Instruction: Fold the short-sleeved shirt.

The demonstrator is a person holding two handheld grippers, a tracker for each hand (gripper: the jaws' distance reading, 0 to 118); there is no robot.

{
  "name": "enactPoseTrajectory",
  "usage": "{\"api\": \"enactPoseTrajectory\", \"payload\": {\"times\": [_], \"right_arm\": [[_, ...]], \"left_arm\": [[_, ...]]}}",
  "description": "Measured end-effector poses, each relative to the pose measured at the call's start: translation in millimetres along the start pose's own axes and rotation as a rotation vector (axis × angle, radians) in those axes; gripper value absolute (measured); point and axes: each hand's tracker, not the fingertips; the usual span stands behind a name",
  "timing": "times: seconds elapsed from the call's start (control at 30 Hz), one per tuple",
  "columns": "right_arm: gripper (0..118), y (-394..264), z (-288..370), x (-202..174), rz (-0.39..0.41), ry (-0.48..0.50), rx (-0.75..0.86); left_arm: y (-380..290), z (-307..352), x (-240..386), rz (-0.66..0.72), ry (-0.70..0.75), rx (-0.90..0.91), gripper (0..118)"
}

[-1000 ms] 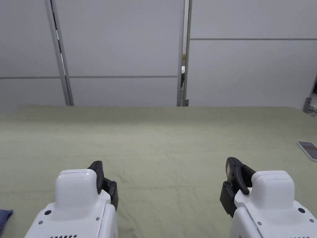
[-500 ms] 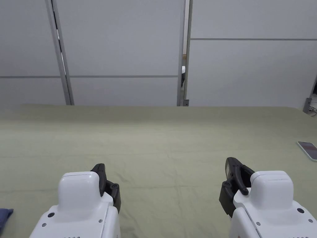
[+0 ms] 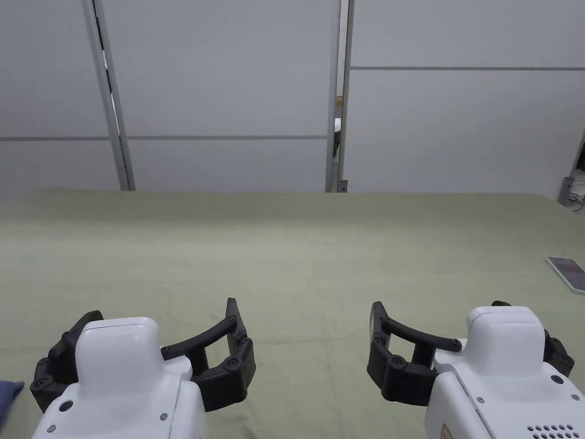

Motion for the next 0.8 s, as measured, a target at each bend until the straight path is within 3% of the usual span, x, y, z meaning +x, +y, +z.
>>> {"api": "enactPoseTrajectory", "payload": {"times": [0.8], "right_arm": [[118, -15, -2, 6, -0.016, 0.027, -0.066]], "left_arm": [[-21, -3, -2, -0.034, 0.004, -0.073, 118]]}}
